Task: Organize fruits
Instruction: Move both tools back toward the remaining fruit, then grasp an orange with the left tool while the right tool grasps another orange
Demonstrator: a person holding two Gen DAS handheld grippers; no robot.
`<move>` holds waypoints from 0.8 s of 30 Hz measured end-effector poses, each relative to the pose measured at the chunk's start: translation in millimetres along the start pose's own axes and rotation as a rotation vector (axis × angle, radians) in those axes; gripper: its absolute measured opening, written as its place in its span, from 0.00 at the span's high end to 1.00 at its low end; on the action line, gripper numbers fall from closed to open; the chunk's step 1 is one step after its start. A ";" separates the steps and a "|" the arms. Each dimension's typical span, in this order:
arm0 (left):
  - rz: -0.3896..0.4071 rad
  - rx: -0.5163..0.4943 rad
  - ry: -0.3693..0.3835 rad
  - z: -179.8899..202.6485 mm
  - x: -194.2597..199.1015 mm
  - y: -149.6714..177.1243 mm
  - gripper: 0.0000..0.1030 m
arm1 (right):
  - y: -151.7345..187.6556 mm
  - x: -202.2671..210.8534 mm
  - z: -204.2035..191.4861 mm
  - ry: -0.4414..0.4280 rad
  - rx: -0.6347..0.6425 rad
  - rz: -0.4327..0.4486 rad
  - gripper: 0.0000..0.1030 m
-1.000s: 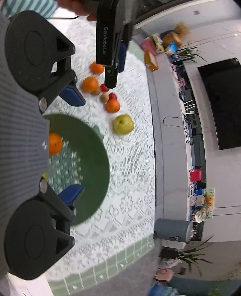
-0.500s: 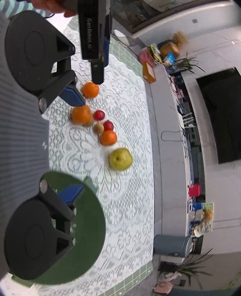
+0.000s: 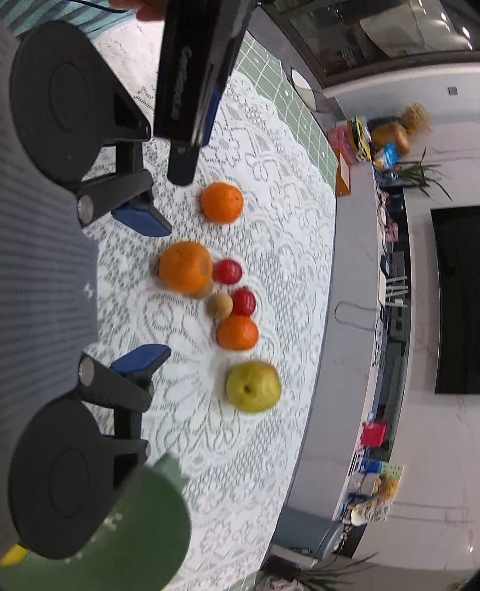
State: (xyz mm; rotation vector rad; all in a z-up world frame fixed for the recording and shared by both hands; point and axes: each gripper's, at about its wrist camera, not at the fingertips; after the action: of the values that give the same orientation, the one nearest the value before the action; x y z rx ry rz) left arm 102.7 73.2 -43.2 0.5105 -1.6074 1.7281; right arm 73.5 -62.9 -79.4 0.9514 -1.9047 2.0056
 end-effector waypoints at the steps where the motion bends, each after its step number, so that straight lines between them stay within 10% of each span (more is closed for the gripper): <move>1: 0.000 -0.001 -0.006 -2.5 -3.6 -1.1 0.50 | -1.1 -4.8 -2.4 -0.001 0.006 -0.002 0.40; 24: -0.060 0.041 -0.031 -41.2 -75.8 -28.6 0.40 | -13.7 -75.5 -13.1 -0.042 -0.025 -0.084 0.40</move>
State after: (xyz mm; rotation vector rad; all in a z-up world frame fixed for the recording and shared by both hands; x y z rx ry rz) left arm 181.4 95.1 -83.1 0.6020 -1.5648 1.7197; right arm 135.2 -28.0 -111.5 1.0566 -1.8735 1.9257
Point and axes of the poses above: each gripper's, at about its wrist camera, not at the fingertips, and x roughly against the way its jaws point, z to its right, y to its underside, and after that the axes turned 7 degrees about z, right-handed
